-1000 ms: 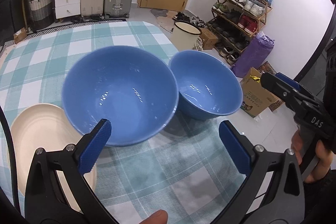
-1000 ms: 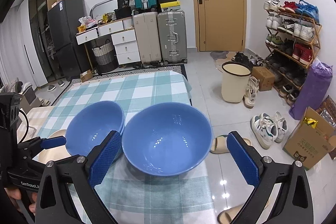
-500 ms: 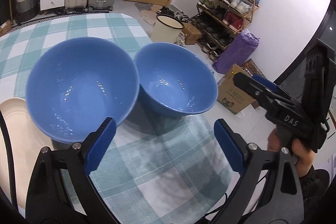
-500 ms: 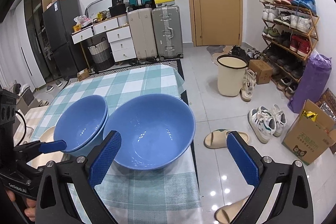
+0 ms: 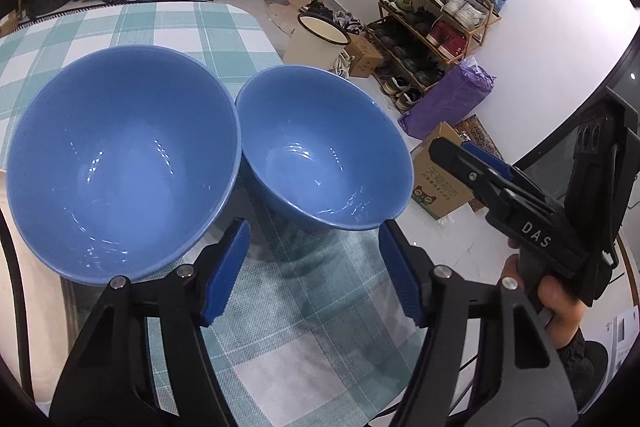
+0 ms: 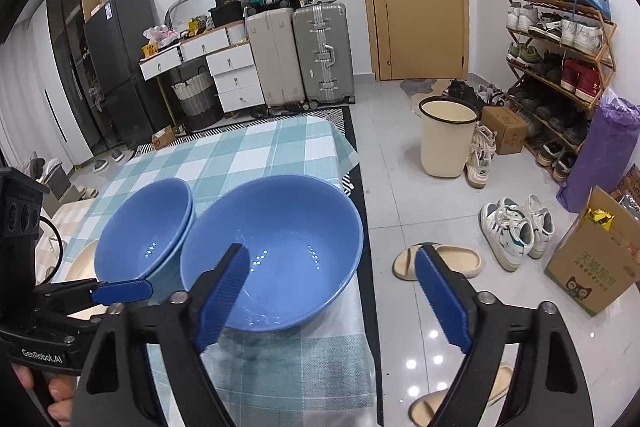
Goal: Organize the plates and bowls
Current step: 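Move both tools to the rim of a third light-blue bowl, then close both tools on the rim of the third light-blue bowl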
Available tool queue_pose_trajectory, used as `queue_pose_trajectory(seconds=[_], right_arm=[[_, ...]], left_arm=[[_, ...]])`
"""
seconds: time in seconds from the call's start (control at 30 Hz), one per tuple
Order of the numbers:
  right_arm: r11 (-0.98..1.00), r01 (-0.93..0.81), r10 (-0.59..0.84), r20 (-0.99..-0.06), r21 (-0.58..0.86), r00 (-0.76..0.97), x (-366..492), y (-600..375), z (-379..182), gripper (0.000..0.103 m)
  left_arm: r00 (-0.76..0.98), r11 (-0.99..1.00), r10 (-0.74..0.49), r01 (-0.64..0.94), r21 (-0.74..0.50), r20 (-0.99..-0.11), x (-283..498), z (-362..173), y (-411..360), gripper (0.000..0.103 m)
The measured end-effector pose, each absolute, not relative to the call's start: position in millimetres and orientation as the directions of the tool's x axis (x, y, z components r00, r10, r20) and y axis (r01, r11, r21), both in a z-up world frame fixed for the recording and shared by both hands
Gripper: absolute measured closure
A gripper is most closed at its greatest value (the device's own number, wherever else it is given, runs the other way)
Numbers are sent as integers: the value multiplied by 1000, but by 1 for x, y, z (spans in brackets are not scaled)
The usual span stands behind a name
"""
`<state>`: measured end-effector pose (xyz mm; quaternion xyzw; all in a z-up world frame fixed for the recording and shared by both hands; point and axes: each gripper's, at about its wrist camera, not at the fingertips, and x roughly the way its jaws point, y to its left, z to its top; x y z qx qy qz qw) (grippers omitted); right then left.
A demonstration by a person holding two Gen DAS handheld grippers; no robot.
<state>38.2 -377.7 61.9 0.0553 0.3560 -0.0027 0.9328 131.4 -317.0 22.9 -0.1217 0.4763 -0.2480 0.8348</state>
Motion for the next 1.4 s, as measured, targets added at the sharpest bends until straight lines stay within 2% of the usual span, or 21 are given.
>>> queue_pose_trajectory(seconds=[0.07,0.13,0.47,0.7,0.77,0.83,0.97,1.03,1.27,1.4], right_arm=[[993,35,48,-671,110,740,42,-379,59,27],[993,34,49,-675,109,737,46,-381,56,35],[993,32,58,-709,113,702,72,-387,34,48],[991,47,58,-724,125,688,88,-394,20,64],[991,50,58,-726,127,685,91,-397,16,65],[991,54,54,-729,124,683,94,-399,12,73],[991,67,41,-731,118,682,98,-402,5,80],[991,57,52,-729,124,683,98,-403,3,89],[993,51,41,-721,105,692,98,-402,0,91],[995,52,26,-718,86,696,98,-401,0,91]], left_arm=[[425,849,-528,293,-440,-735,136,20,-318,40],[424,849,-528,287,-444,-736,140,15,-318,41],[441,858,-513,275,-433,-736,155,10,-328,42],[464,875,-483,279,-395,-743,153,12,-339,42],[465,877,-479,278,-391,-745,153,11,-342,42],[475,882,-471,276,-382,-743,153,10,-344,43],[486,891,-452,278,-358,-748,152,10,-347,49],[487,895,-443,286,-341,-753,152,10,-350,52],[501,911,-407,278,-304,-763,156,6,-350,65],[505,911,-407,288,-296,-761,155,5,-349,67]])
